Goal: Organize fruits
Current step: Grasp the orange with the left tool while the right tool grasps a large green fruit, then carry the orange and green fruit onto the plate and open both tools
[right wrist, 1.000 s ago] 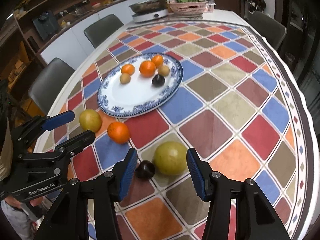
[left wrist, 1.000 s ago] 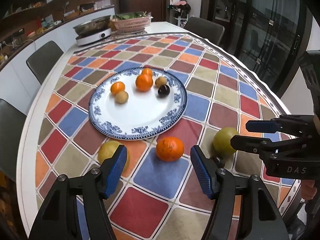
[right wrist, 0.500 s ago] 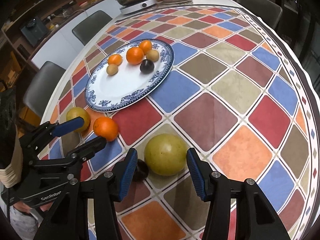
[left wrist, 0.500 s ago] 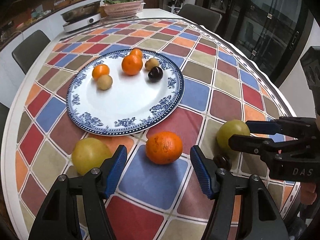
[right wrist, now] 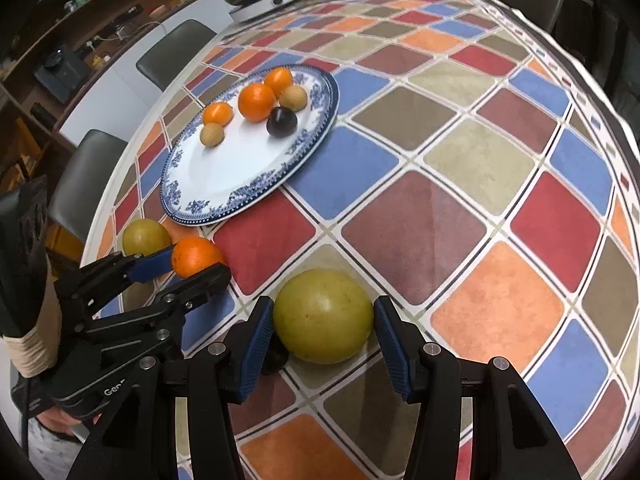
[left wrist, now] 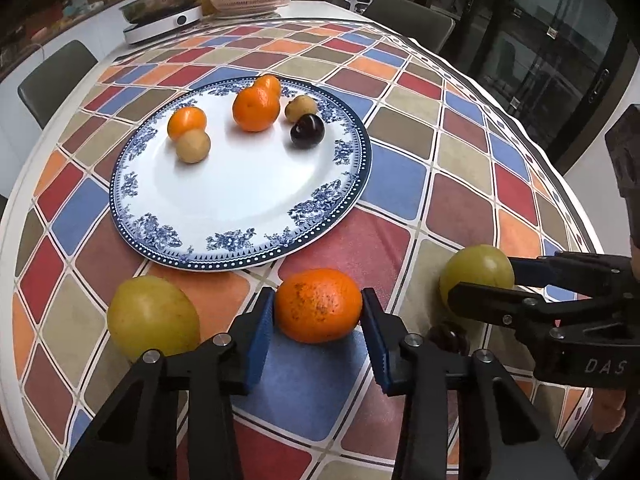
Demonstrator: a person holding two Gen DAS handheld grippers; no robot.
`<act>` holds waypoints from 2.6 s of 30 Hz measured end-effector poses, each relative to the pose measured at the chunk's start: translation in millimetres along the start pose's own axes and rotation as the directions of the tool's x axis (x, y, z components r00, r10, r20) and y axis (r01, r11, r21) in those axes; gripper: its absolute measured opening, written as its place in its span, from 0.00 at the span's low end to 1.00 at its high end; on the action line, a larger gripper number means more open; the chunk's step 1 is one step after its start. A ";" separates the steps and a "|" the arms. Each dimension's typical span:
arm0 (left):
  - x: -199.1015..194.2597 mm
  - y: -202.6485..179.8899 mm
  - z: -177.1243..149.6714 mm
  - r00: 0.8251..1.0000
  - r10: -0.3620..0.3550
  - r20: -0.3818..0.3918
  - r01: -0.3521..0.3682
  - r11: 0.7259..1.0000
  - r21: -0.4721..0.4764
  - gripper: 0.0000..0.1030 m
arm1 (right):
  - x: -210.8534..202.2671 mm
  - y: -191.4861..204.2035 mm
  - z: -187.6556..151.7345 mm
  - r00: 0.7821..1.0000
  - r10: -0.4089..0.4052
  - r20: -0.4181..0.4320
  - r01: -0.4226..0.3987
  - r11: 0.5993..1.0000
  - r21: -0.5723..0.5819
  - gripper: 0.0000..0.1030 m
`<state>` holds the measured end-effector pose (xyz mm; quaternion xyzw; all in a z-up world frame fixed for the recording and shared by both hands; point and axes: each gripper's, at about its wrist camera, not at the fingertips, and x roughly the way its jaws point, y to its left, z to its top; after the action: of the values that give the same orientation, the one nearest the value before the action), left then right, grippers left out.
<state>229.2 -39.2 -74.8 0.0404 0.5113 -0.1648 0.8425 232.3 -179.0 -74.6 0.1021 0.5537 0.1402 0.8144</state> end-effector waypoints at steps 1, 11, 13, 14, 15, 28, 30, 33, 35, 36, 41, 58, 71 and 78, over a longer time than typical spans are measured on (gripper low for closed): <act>-0.8 0.1 -0.5 1.000 0.001 0.001 -0.001 1.000 -0.003 0.41 | 1.1 -1.0 0.3 1.000 0.006 -0.001 -0.006 1.000 0.007 0.51; -26.7 1.9 -5.3 0.999 0.007 0.053 -0.006 1.000 -0.024 0.40 | -6.0 3.5 -3.9 0.999 0.020 0.034 -0.020 1.000 -0.019 0.50; -33.5 2.1 -5.7 0.998 0.006 0.068 -0.004 1.000 -0.030 0.40 | -10.6 6.9 -3.9 0.999 0.024 0.049 -0.023 0.999 -0.029 0.50; -37.3 2.5 -5.9 0.997 0.007 0.078 -0.005 0.999 -0.032 0.40 | -13.3 9.1 -3.5 0.998 0.026 0.057 -0.025 0.999 -0.034 0.50; -40.9 3.3 -6.1 0.996 0.009 0.086 -0.006 0.999 -0.033 0.40 | -16.5 11.0 -3.3 0.997 0.029 0.065 -0.027 0.999 -0.040 0.50; -83.9 20.5 -5.3 0.982 0.053 0.182 -0.046 0.998 -0.043 0.40 | -42.2 49.2 8.8 0.989 0.068 0.130 -0.050 0.989 -0.142 0.50; -87.9 25.4 -2.5 0.979 0.066 0.191 -0.059 0.997 -0.043 0.40 | -43.3 54.2 11.6 0.988 0.071 0.136 -0.050 0.987 -0.152 0.50; -89.6 32.1 1.6 0.976 0.082 0.200 -0.075 0.996 -0.044 0.40 | -44.7 63.4 19.0 0.987 0.074 0.144 -0.047 0.983 -0.180 0.50; -89.8 38.3 5.7 0.974 0.092 0.205 -0.085 0.995 -0.043 0.40 | -44.7 70.2 25.8 0.986 0.072 0.150 -0.041 0.978 -0.203 0.50; -89.5 39.8 6.8 0.974 0.095 0.206 -0.089 0.995 -0.041 0.40 | -44.6 72.8 28.6 0.986 0.071 0.149 -0.038 0.976 -0.213 0.50; -85.2 52.2 17.7 0.972 0.110 0.206 -0.107 0.994 -0.026 0.40 | -39.4 86.1 44.1 0.988 0.058 0.145 -0.017 0.963 -0.270 0.50; -30.6 95.4 52.9 0.986 0.083 0.142 -0.084 0.996 0.000 0.40 | 19.9 88.5 93.3 0.997 0.042 0.059 -0.025 0.961 -0.275 0.50; 2.9 111.3 66.8 0.995 0.062 0.081 -0.062 0.998 -0.005 0.40 | 55.3 83.2 117.5 0.999 0.050 0.001 -0.048 0.973 -0.228 0.50; -6.0 114.2 69.2 0.988 0.091 0.124 -0.088 0.996 -0.024 0.63 | 56.8 82.9 122.0 0.999 0.052 -0.011 -0.053 0.976 -0.212 0.50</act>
<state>321.8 53.5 -48.2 0.0452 0.4569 -0.1243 0.8796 356.0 -83.1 -52.9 0.0287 0.5349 0.2202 0.8152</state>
